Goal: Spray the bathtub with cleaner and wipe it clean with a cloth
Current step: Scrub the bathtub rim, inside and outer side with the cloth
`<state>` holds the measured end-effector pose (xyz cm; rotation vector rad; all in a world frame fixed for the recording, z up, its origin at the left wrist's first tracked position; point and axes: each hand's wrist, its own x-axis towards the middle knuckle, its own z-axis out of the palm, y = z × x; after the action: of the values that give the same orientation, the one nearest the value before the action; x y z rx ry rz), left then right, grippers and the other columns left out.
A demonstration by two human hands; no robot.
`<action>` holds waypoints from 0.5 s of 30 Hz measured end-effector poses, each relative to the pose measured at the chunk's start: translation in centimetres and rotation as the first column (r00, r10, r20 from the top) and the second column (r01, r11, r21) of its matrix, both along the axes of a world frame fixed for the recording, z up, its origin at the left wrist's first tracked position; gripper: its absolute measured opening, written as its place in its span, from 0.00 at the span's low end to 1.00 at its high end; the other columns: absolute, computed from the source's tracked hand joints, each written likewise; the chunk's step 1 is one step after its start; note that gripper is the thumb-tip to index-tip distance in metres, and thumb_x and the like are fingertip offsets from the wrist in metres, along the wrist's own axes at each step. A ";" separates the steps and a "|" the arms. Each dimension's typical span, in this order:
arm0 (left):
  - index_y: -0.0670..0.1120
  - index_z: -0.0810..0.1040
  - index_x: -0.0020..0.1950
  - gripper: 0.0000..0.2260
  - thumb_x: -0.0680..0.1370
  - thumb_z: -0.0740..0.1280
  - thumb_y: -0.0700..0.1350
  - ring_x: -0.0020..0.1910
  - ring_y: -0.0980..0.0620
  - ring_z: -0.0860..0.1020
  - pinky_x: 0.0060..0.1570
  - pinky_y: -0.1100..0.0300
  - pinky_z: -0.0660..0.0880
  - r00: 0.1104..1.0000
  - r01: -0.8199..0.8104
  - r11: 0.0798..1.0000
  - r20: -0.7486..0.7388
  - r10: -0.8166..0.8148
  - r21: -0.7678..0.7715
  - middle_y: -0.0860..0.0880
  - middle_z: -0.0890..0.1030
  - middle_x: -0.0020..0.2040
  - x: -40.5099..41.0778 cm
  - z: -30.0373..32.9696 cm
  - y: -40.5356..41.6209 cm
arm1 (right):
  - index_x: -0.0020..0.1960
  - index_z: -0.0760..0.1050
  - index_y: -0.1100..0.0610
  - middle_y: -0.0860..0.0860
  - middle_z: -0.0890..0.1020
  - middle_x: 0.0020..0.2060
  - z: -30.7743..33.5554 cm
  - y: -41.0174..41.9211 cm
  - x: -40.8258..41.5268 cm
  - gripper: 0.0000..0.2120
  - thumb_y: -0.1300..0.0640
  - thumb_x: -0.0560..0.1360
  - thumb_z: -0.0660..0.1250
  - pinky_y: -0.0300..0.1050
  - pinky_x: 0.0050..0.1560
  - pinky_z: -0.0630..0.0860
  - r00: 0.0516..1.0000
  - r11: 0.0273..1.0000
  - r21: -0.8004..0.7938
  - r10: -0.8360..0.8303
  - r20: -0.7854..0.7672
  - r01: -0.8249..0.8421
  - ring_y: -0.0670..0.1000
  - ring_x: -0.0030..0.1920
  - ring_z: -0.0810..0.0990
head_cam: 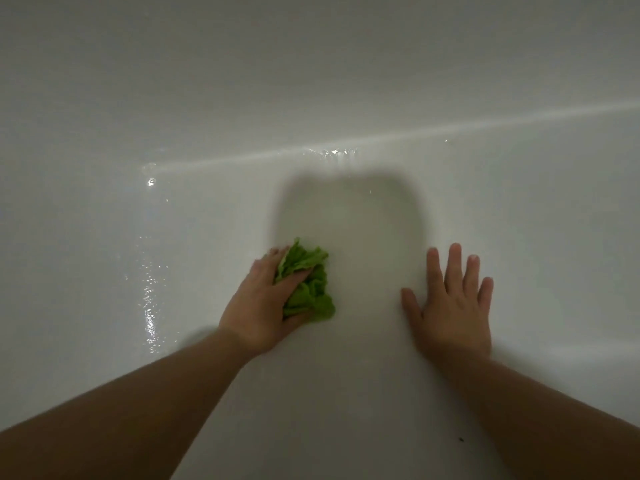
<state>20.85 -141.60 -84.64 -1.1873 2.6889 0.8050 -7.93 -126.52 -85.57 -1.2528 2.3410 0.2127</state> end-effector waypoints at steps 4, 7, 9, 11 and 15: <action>0.52 0.72 0.76 0.32 0.76 0.70 0.63 0.72 0.32 0.65 0.74 0.41 0.66 0.971 -0.238 0.968 -0.013 0.238 -0.082 0.35 0.67 0.74 -2.4 -0.3 -5.2 | 0.83 0.33 0.46 0.52 0.34 0.82 -0.2 -0.1 -0.1 0.37 0.30 0.79 0.36 0.63 0.80 0.37 1.000 1.000 0.004 0.015 -0.011 -0.015 0.58 0.81 0.32; 0.54 0.64 0.80 0.34 0.77 0.70 0.61 0.78 0.35 0.57 0.78 0.41 0.59 0.944 -0.328 0.941 -0.071 0.322 -0.089 0.37 0.60 0.78 -7.5 -0.3 -10.5 | 0.82 0.30 0.47 0.52 0.32 0.81 -0.4 -0.1 -0.2 0.37 0.30 0.79 0.33 0.63 0.80 0.35 0.999 0.999 0.018 0.034 -0.018 -0.033 0.59 0.81 0.31; 0.55 0.63 0.81 0.35 0.77 0.70 0.61 0.79 0.36 0.55 0.78 0.42 0.57 0.951 -0.304 0.948 -0.079 0.298 -0.090 0.38 0.58 0.79 -10.8 -0.1 -12.5 | 0.81 0.29 0.47 0.52 0.31 0.81 -0.4 -0.2 -0.2 0.37 0.30 0.79 0.32 0.63 0.80 0.35 0.999 0.999 0.014 0.043 -0.026 -0.042 0.59 0.80 0.30; 0.54 0.67 0.79 0.34 0.76 0.70 0.62 0.76 0.33 0.60 0.77 0.41 0.58 0.969 -0.242 0.963 -0.090 0.232 -0.119 0.35 0.62 0.77 -12.9 -0.2 -12.2 | 0.82 0.30 0.48 0.53 0.32 0.81 -0.5 -0.3 -0.3 0.36 0.31 0.80 0.33 0.64 0.79 0.35 0.998 0.999 0.003 0.049 -0.029 -0.049 0.59 0.81 0.30; 0.52 0.78 0.72 0.32 0.71 0.69 0.66 0.69 0.31 0.69 0.73 0.42 0.65 0.984 -0.105 0.992 -0.155 0.092 -0.077 0.35 0.72 0.70 -13.1 -0.9 -6.1 | 0.82 0.32 0.48 0.52 0.34 0.82 -0.6 -0.4 -0.5 0.33 0.35 0.83 0.35 0.63 0.80 0.36 0.998 0.998 -0.010 0.060 -0.026 -0.060 0.57 0.81 0.32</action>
<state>7.74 -147.69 -85.58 -1.3397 2.8309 0.8342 -8.47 -126.88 -86.13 -1.3345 2.3307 0.2375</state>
